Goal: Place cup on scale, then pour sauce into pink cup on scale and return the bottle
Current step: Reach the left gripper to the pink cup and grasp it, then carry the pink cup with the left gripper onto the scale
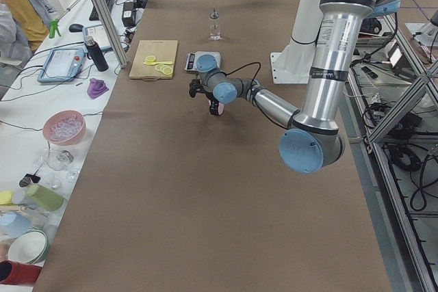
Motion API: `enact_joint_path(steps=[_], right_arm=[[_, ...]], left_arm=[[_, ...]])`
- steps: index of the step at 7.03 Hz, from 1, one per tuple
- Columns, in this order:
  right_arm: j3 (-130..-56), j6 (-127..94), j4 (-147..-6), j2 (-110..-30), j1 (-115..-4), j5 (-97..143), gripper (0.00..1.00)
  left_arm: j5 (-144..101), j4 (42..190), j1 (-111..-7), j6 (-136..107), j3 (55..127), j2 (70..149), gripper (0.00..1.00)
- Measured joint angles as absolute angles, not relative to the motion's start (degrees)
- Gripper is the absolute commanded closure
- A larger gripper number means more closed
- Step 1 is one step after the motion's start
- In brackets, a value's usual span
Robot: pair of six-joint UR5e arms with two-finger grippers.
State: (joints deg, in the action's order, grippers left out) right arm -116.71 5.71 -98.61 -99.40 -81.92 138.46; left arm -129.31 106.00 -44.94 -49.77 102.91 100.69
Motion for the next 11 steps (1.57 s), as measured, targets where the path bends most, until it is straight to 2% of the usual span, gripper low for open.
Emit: enact_joint_path(steps=[1, 5, 6, 8, 11], right_arm=[[-116.79, 5.71, -98.61, -99.41, -81.92, 138.5, 0.0], [-116.98, 5.82, -98.61, -98.57, -81.88, 139.03, 0.0], [-117.11, 5.85, -98.59, -97.89, -81.79, 139.26, 0.0], [-117.35, 5.68, -97.71, -97.41, -81.28, 139.93, 0.0], [-117.21, 5.52, -95.76, -97.38, -80.4, 140.17, 0.0]], left_arm=[[-129.34, 106.0, -44.69, -49.86, 102.88, 100.85, 1.0], [-129.74, 105.47, -44.09, -50.91, 102.9, 103.42, 1.0], [-129.78, 103.47, -44.03, -53.18, 102.84, 107.09, 1.0], [-128.89, 94.39, -42.81, -59.47, 102.0, 119.15, 1.0], [-120.92, 88.9, -38.41, -65.06, 90.74, 136.88, 1.0]])
